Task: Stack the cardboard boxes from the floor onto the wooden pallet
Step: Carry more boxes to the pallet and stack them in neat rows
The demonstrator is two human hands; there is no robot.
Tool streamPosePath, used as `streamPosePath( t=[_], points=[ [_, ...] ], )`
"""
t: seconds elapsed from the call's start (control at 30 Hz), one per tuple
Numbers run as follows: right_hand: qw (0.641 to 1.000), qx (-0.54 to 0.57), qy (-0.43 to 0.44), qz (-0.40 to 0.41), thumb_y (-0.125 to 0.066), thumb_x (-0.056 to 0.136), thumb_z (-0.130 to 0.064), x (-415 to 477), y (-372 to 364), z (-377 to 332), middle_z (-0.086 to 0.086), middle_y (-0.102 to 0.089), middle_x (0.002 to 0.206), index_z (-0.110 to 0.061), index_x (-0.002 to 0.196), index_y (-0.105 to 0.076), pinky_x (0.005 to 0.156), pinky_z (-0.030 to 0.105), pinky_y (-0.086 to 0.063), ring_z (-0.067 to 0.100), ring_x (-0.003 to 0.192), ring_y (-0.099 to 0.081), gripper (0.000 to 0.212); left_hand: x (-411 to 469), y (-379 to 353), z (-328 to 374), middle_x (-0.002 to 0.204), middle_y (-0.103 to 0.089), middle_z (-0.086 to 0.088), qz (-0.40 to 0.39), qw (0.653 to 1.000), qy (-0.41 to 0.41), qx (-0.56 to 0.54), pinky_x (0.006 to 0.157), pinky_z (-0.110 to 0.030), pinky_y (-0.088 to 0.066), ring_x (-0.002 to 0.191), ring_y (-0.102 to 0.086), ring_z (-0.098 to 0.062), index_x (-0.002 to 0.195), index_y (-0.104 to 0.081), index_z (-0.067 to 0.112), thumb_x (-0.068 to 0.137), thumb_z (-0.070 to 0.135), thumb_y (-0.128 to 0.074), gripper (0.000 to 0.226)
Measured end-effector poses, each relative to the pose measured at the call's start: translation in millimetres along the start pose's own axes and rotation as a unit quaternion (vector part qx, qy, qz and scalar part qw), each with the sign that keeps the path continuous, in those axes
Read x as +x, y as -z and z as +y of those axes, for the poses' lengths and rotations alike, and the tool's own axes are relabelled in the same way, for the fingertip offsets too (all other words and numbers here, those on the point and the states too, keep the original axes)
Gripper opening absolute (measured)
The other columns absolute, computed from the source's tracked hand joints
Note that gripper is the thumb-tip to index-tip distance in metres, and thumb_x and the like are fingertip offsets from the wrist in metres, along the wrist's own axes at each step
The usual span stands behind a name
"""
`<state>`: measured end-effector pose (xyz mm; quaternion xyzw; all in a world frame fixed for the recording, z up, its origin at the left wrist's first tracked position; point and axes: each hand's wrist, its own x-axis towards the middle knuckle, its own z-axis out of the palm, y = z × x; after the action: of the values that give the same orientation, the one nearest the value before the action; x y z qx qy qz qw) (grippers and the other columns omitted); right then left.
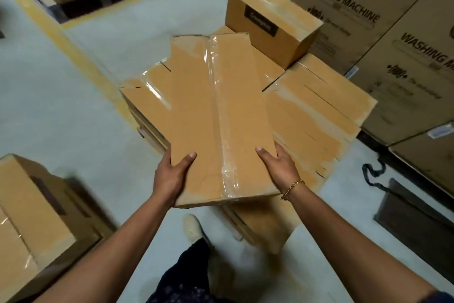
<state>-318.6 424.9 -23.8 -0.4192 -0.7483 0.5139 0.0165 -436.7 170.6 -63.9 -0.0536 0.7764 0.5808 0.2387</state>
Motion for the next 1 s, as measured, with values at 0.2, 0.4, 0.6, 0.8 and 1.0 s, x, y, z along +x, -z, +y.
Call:
streamPosePath(
  t=[0.2,0.4,0.6,0.8,1.0],
  points=[
    [0.999,-0.022,-0.023,0.008,-0.063,0.084,-0.072,89.6,48.5,1.7,-0.003,-0.046,0.158,-0.025,0.157,-0.041,0.121,0.043,-0.033,0.023,0.147,-0.041,0.09,64.9,-79.1,19.5,0.145,-0.061,0.009,-0.009,1.0,0.03,-0.002,0.109,-0.05,-0.049,0.13,-0.06,-0.02,0.151,-0.046,0.038,0.061,0.089,-0.074,0.106],
    [0.999,-0.038,-0.013,-0.01,-0.063,0.091,-0.064,189.1,90.3,-3.8,-0.001,-0.046,0.158,-0.022,0.156,-0.041,0.118,0.034,-0.033,0.024,0.146,-0.041,0.081,122.7,-151.7,43.9,0.145,-0.061,0.01,0.003,0.999,0.044,-0.015,0.111,-0.05,-0.048,0.132,-0.059,-0.019,0.149,-0.046,0.041,0.058,0.092,-0.073,0.109],
    [0.997,-0.059,0.006,-0.049,-0.061,0.064,-0.093,271.9,135.1,5.0,-0.011,-0.055,0.148,-0.031,0.151,-0.049,0.118,0.042,-0.039,0.02,0.139,-0.05,0.108,137.5,-232.6,67.1,0.154,-0.053,0.007,0.058,0.997,0.046,-0.035,0.116,-0.048,-0.042,0.139,-0.051,-0.019,0.157,-0.04,0.032,0.067,0.077,-0.073,0.106],
    [0.99,-0.089,0.02,-0.112,-0.064,0.076,-0.083,362.4,198.9,12.3,0.0,-0.044,0.159,-0.027,0.156,-0.041,0.121,0.045,-0.033,0.025,0.147,-0.04,0.1,141.0,-334.5,88.0,0.153,-0.053,0.007,0.128,0.989,0.057,-0.057,0.112,-0.036,-0.041,0.138,-0.051,-0.02,0.158,-0.04,0.031,0.083,0.062,-0.075,0.088],
    [0.987,-0.097,0.024,-0.129,-0.066,0.077,-0.077,423.1,233.5,2.0,-0.002,-0.048,0.156,-0.026,0.154,-0.044,0.121,0.046,-0.034,0.024,0.144,-0.043,0.095,170.6,-382.7,110.8,0.145,-0.056,0.014,0.104,0.99,0.052,-0.08,0.111,-0.034,-0.042,0.132,-0.053,-0.013,0.155,-0.045,0.028,0.092,0.048,-0.073,0.072]
  ],
)
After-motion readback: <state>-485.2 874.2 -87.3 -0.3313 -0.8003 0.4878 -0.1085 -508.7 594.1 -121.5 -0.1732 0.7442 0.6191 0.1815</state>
